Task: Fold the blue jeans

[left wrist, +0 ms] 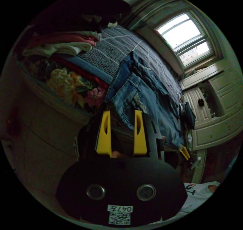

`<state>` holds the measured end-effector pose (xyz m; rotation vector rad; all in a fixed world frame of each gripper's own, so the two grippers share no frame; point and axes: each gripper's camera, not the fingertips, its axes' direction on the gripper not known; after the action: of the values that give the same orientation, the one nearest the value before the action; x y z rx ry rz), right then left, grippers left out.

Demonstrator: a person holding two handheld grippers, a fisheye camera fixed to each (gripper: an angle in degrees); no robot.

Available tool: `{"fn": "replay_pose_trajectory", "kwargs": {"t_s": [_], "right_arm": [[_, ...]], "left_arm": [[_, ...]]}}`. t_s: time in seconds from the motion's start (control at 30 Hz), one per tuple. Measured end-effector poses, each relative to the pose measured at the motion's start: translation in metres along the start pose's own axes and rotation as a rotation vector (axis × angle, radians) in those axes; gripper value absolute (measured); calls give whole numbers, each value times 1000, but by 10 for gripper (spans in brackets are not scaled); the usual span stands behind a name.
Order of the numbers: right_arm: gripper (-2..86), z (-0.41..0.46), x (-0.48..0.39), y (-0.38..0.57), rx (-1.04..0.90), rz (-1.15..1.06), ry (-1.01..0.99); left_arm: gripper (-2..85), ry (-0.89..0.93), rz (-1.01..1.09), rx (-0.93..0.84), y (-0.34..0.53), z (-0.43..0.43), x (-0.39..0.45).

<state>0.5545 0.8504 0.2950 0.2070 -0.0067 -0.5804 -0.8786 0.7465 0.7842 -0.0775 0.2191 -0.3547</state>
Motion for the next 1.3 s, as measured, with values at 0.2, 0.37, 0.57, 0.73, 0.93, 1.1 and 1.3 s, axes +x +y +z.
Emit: {"fn": "replay_pose_trajectory", "kwargs": {"t_s": [0.2, 0.37, 0.57, 0.73, 0.93, 1.1, 1.3], "right_arm": [[74, -15, -66, -60, 241, -161, -225], [68, -22, -165, -156, 483, -426, -419], [67, -21, -213, -199, 496, -509, -483], [54, -15, -189, -160, 435, -380, -385], [46, -8, -124, -110, 282, -98, -206], [56, 7, -86, -68, 65, -38, 134], [60, 44, -61, -70, -50, -181, 266]], "left_arm": [[38, -48, 66, 36, -3, 3, 22], [21, 59, 81, 94, -7, -15, 36], [32, -24, 72, 65, -12, -8, 42], [85, -60, 66, 46, -15, 14, 42], [68, -34, -11, 35, -22, 22, 43], [17, -49, 11, 88, -25, 14, 53], [9, 155, 17, 131, -45, -1, 71]]}}
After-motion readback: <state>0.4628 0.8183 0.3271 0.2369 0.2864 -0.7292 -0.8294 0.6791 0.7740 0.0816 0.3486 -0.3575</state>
